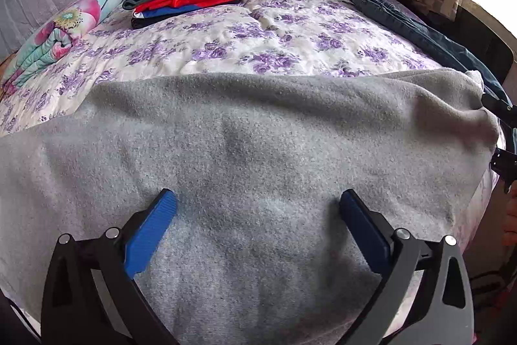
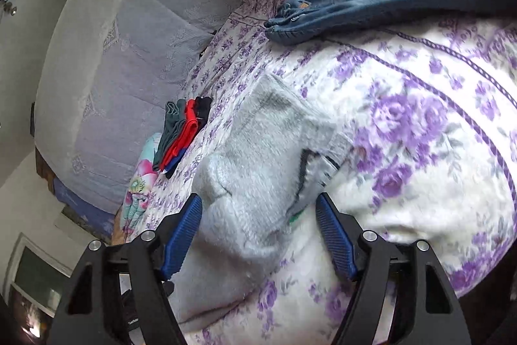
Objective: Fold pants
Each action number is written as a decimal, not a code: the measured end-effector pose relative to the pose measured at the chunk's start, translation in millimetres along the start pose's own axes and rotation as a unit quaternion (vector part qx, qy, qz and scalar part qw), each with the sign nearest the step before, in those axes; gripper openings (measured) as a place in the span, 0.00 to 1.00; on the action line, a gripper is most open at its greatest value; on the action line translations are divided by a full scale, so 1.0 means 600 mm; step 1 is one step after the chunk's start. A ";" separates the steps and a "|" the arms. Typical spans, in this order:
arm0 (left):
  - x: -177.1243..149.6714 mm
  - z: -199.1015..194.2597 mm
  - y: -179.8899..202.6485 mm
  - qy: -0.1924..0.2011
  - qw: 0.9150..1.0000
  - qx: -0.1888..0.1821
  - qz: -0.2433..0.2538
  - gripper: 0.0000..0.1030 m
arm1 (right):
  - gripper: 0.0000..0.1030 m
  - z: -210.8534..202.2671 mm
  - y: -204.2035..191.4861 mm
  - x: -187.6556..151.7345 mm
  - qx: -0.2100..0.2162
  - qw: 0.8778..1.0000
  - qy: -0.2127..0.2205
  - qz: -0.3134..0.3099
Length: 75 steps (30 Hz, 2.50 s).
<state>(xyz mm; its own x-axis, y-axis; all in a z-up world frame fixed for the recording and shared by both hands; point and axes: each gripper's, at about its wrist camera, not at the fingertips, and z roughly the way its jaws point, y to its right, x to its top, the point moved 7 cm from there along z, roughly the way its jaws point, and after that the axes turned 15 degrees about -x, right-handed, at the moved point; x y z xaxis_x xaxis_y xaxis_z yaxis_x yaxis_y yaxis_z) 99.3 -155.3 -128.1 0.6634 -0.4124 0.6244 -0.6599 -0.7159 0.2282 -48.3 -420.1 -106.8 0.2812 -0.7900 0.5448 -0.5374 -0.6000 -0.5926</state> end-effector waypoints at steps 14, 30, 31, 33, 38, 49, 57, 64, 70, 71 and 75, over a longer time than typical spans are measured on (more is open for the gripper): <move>0.005 -0.037 -0.024 0.035 0.999 0.007 -0.029 0.96 | 0.30 -0.038 -0.063 0.017 0.008 0.995 0.087 -0.045; -0.139 -0.306 -0.324 0.151 0.946 0.130 -0.257 0.96 | 0.42 0.045 -0.479 -0.344 0.041 0.810 0.052 -0.582; -0.149 -0.314 -0.335 0.152 0.942 0.134 -0.267 0.96 | 0.50 0.042 -0.478 -0.361 0.041 0.801 0.058 -0.594; -0.167 -0.327 -0.355 0.155 0.936 0.139 -0.283 0.96 | 0.57 0.008 -0.480 -0.368 0.072 0.790 0.083 -0.603; -0.193 -0.328 -0.382 0.148 0.930 0.134 -0.308 0.96 | 0.57 -0.062 -0.471 -0.270 0.112 0.850 0.106 -0.504; -0.203 -0.306 -0.402 0.132 0.925 0.110 -0.338 0.96 | 0.60 0.083 -0.428 -0.279 -0.023 0.849 0.045 -0.526; -0.168 -0.293 -0.441 0.141 0.920 0.046 -0.362 0.95 | 0.73 0.036 -0.443 -0.243 0.037 0.878 0.058 -0.474; -0.153 -0.288 -0.471 0.193 0.890 -0.090 -0.403 0.93 | 0.79 0.079 -0.417 -0.271 0.034 0.881 0.023 -0.472; -0.162 -0.291 -0.491 0.203 0.881 -0.078 -0.419 0.49 | 0.79 0.046 -0.426 -0.254 0.061 0.894 0.020 -0.444; -0.162 -0.292 -0.491 0.204 0.883 -0.075 -0.416 0.46 | 0.79 0.031 -0.433 -0.248 0.076 0.896 0.029 -0.436; -0.161 -0.298 -0.482 0.208 0.888 -0.063 -0.406 0.39 | 0.81 0.027 -0.448 -0.245 0.064 0.888 0.053 -0.453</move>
<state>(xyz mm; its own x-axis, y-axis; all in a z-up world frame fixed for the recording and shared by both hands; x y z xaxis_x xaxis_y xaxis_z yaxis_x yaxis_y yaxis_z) 163.1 192.6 -120.8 0.7682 0.4730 0.4315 -0.0747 -0.6031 0.7942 67.6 -144.4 -37.3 0.4722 0.0359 0.8808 -0.0328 -0.9978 0.0582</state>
